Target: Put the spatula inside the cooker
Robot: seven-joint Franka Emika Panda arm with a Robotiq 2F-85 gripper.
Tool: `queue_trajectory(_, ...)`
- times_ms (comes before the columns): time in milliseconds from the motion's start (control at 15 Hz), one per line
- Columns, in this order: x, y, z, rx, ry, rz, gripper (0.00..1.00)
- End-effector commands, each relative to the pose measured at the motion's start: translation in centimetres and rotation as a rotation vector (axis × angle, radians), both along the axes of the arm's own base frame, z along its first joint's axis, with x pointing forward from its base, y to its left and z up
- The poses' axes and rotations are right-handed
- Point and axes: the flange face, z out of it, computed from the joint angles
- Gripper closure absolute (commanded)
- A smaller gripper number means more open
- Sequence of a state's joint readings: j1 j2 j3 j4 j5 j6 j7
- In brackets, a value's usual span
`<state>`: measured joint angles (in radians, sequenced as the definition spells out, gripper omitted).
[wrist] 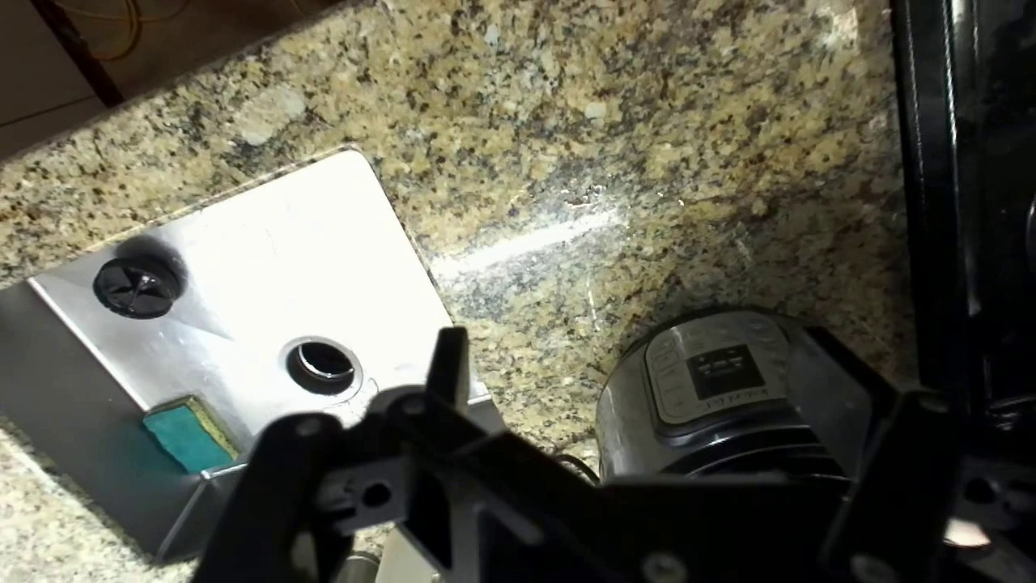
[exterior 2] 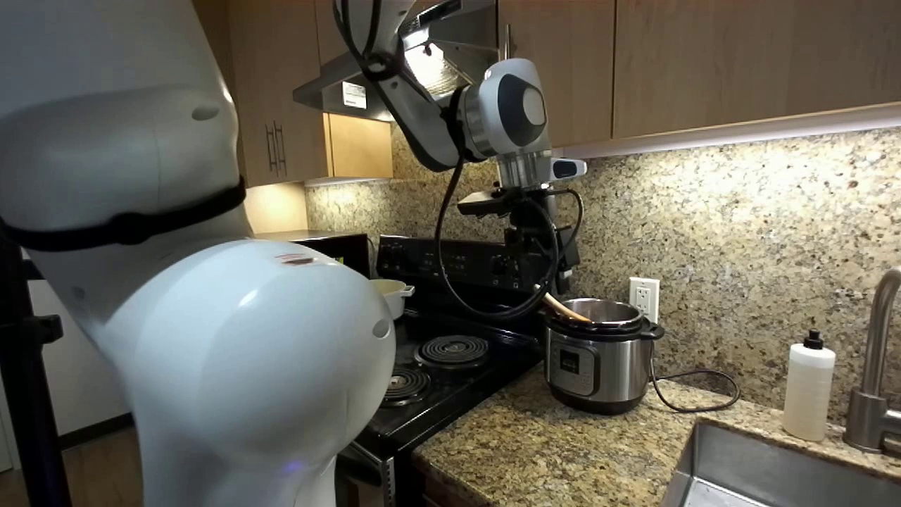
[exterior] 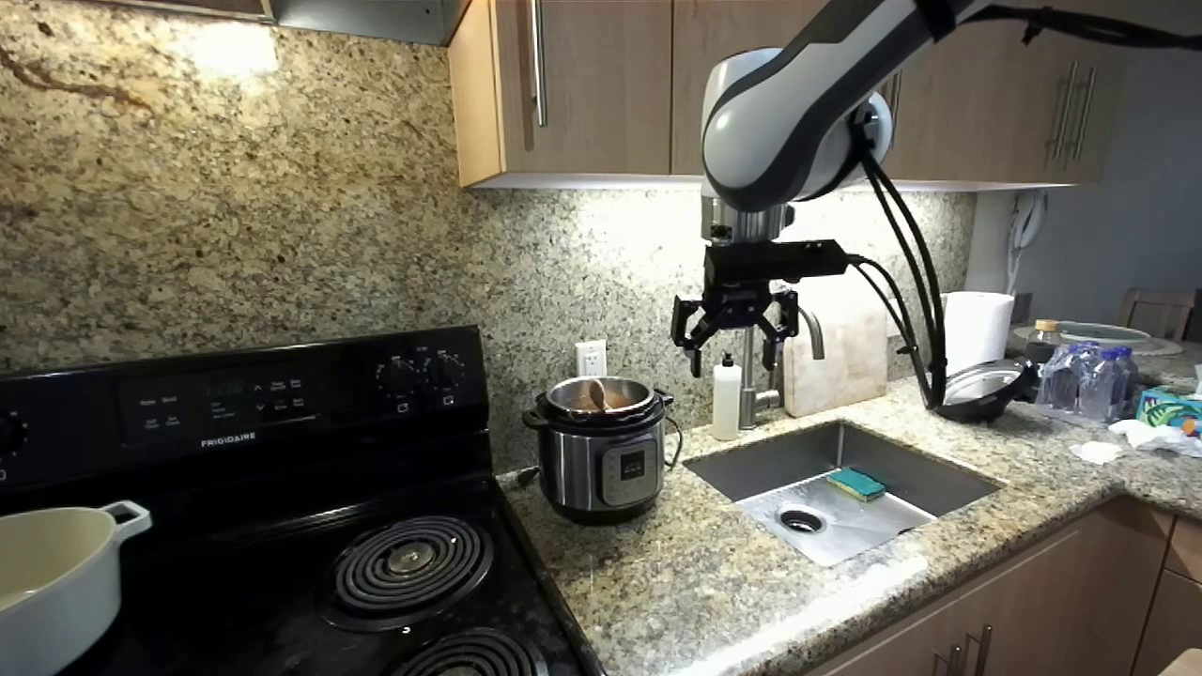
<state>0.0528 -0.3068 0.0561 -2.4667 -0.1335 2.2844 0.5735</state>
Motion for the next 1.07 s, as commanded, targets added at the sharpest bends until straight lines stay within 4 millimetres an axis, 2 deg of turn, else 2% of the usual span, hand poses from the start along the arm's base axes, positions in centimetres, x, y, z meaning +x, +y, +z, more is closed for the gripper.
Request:
queue_trajectory(0, -1.4, 0.9, 0.2, -0.010, -0.012, 0.148, 0.00)
queue_trajectory(267, -1.7, 4.0, 0.5, -0.028, -0.007, 0.303, 0.00)
queue_trajectory(400, -2.4, 5.4, 0.2, -0.045, -0.018, 0.307, 0.00)
queue_trajectory(467, -2.5, 6.1, -0.1, -0.051, -0.026, 0.251, 0.00)
queue_trajectory(600, -2.0, 7.4, -2.8, -0.044, 0.015, 0.176, 0.00)
queue_trajectory(667, -2.0, 6.8, -0.7, -0.043, 0.010, 0.232, 0.00)
queue_trajectory(733, -2.1, 7.2, -1.2, -0.045, 0.019, 0.229, 0.00)
queue_trajectory(1000, -2.0, 7.0, -0.9, -0.043, 0.014, 0.224, 0.00)
